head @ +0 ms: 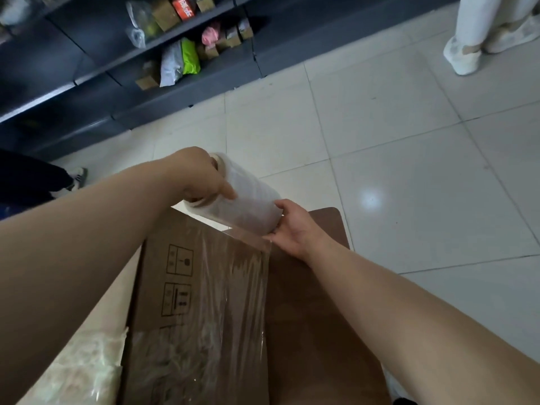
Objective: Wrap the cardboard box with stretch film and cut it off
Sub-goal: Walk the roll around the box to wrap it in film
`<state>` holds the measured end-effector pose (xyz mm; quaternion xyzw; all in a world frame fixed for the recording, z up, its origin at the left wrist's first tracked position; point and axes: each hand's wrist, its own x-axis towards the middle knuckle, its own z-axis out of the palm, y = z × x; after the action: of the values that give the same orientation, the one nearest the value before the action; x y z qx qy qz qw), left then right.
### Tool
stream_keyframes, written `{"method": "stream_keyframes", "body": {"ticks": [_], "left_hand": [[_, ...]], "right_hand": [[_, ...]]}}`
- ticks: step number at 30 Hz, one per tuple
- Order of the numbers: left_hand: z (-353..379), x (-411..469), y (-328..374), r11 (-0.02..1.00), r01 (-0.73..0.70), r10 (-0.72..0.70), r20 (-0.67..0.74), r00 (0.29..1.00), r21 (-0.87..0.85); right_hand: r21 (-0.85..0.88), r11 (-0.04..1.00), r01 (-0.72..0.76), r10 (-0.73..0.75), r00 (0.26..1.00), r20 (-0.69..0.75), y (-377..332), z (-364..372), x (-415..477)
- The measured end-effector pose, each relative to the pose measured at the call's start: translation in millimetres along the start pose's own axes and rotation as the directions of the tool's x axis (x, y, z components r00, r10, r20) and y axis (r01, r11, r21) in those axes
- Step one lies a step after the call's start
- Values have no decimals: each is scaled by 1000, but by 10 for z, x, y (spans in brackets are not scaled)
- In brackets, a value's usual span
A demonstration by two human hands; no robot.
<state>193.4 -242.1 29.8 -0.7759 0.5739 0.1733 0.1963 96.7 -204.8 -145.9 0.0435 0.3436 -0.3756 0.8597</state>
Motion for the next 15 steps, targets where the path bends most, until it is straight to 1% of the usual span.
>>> {"method": "stream_keyframes", "body": {"ticks": [1,3,7,10,15], "left_hand": [[-21,39,-21,999,12,-11,24,1000,-51],[-46,87,-58,996,20,-15,65,998,-84],[-79,128,-122,985,48,-34,86,996,-165],[-93,123,-136,974,37,-19,81,997,-222],[-88,78,-160,948,13,-4,27,1000,-319]], "right_hand": [[8,1000,10,-10,1000,3,3,2,29],[5,1000,26,-26,1000,-5,10,2,68],[-5,999,42,-42,999,-25,-26,-26,77],[-93,994,57,-63,996,-61,-82,-36,38],[-255,963,90,-117,989,-92,-125,-34,-82]]}}
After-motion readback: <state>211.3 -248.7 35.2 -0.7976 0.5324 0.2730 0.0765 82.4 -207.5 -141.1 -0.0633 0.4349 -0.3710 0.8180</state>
